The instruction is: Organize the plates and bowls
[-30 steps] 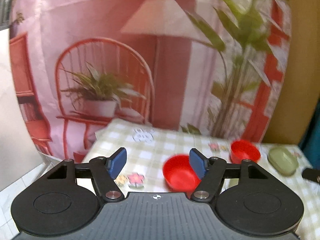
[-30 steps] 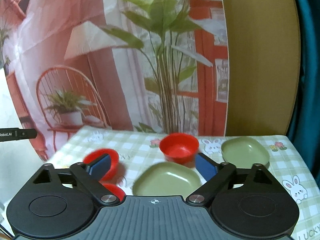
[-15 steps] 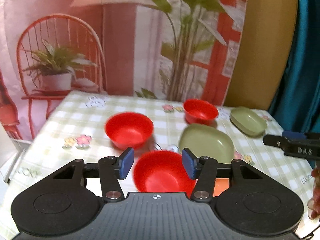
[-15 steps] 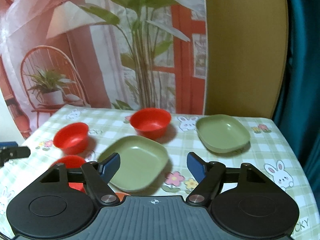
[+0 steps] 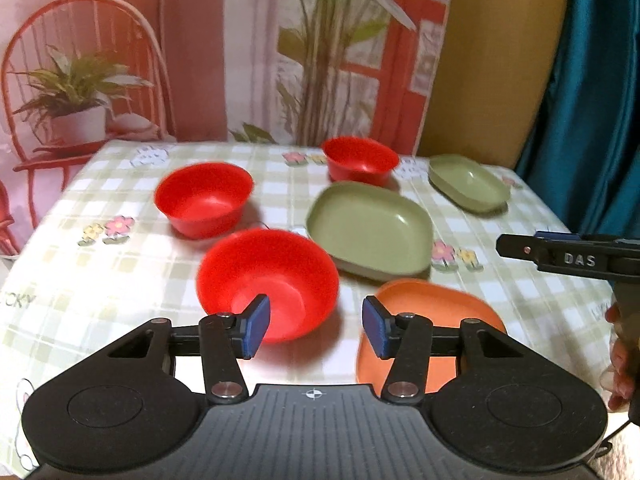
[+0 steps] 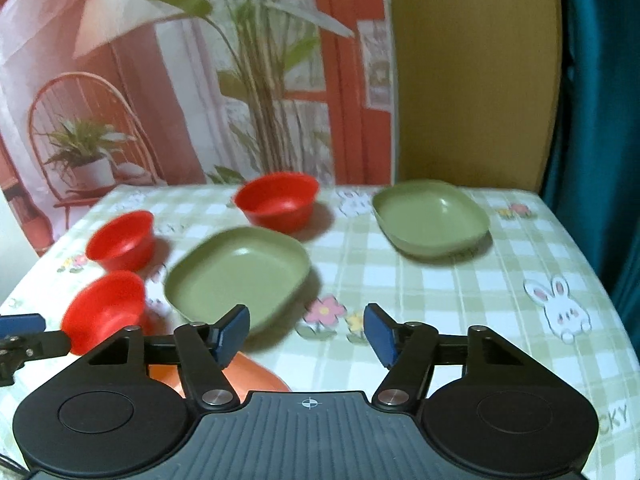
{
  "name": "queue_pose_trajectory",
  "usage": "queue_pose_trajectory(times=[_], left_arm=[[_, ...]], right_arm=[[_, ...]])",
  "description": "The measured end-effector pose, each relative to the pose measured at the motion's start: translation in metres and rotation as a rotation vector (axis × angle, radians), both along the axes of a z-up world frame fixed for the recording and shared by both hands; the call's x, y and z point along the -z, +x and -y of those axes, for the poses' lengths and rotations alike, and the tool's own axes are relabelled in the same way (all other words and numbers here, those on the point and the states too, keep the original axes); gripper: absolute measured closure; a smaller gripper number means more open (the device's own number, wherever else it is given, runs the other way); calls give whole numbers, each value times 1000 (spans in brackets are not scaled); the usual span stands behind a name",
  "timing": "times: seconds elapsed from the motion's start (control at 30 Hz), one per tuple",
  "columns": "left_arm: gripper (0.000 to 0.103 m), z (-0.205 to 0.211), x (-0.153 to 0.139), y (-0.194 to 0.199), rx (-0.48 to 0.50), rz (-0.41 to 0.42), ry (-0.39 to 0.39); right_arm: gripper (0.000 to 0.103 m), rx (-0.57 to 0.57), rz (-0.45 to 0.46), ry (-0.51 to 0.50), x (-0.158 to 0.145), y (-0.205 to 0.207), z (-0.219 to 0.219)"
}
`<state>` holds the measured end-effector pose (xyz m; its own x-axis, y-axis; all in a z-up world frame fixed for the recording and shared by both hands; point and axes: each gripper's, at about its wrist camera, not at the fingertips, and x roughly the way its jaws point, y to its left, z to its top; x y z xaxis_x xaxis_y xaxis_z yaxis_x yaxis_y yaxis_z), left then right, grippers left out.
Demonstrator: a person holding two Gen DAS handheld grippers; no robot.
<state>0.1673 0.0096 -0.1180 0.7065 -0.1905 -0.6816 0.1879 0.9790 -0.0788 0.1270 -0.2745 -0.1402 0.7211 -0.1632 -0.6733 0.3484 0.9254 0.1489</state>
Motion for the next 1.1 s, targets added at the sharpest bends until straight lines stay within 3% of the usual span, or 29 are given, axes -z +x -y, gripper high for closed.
queue_pose_trajectory(times=[0.27, 0.63, 0.8, 0.97, 1.1], left_arm=[[49, 10, 24, 4, 27, -94, -37], [50, 18, 57, 13, 30, -205, -70], [74, 21, 64, 12, 46, -227, -97], [87, 19, 67, 12, 34, -228, -103], [88, 19, 68, 13, 32, -231, -106]], right_arm=[[54, -1, -57, 67, 29, -10, 0], [62, -7, -92, 117, 46, -11, -4], [66, -9, -97, 134, 49, -11, -4], [73, -13, -113, 161, 54, -9, -4], [82, -14, -114, 182, 58, -9, -5]])
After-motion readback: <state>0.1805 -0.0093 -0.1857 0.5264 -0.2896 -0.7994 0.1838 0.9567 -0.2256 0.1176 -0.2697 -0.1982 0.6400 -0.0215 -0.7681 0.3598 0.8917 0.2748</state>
